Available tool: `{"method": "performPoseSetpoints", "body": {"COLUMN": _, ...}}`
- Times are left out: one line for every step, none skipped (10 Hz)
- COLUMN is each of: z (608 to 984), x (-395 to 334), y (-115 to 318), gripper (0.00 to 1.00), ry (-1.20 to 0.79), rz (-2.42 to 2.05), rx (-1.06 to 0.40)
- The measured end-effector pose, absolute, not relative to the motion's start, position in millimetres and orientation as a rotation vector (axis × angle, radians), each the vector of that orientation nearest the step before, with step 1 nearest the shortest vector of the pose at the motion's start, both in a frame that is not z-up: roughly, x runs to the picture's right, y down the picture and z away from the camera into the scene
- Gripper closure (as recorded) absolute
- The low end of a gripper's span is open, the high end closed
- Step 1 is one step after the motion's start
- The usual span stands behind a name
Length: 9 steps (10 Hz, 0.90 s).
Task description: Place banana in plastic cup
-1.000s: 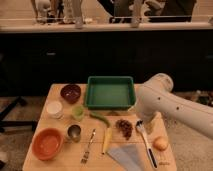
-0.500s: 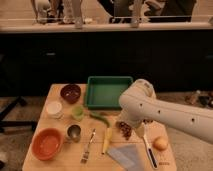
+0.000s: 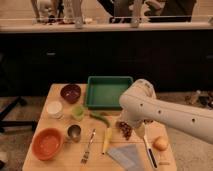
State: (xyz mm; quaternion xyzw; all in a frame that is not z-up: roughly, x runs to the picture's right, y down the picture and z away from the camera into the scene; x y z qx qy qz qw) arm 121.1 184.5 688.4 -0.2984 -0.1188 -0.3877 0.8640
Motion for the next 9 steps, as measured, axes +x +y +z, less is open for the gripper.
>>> {"method": "performPoseSetpoints", "body": {"z": 688, "x": 121, "y": 185, "gripper": 0.2, "ry": -0.249, "rz": -0.812, "rx": -0.626}}
{"method": "performPoseSetpoints", "body": {"z": 688, "x": 122, "y": 185, "gripper": 0.2, "ry": -0.248, "rz": -0.811, "rx": -0.626}}
{"method": "performPoseSetpoints", "body": {"z": 689, "x": 121, "y": 185, "gripper": 0.2, "ry": -0.254, "rz": -0.81, "rx": -0.628}}
{"method": "performPoseSetpoints", "body": {"z": 693, "x": 120, "y": 187, "gripper": 0.2, "ry": -0.256, "rz": -0.819, "rx": -0.638}}
{"method": "performPoseSetpoints", "body": {"z": 698, "x": 108, "y": 188, "gripper": 0.2, "ry": -0.273, "rz": -0.835, "rx": -0.64}}
{"method": "performPoseSetpoints", "body": {"z": 705, "x": 95, "y": 190, "gripper": 0.2, "ry": -0.285, "rz": -0.842, "rx": -0.644}}
{"method": "performPoseSetpoints", "body": {"z": 709, "x": 83, "y": 191, "gripper": 0.2, "ry": -0.295, "rz": -0.854, "rx": -0.647}}
{"method": "performPoseSetpoints", "body": {"z": 713, "x": 77, "y": 192, "gripper": 0.2, "ry": -0.299, "rz": -0.863, "rx": -0.649}}
{"method": "performPoseSetpoints", "body": {"z": 715, "x": 75, "y": 193, "gripper": 0.2, "ry": -0.299, "rz": -0.866, "rx": -0.648}}
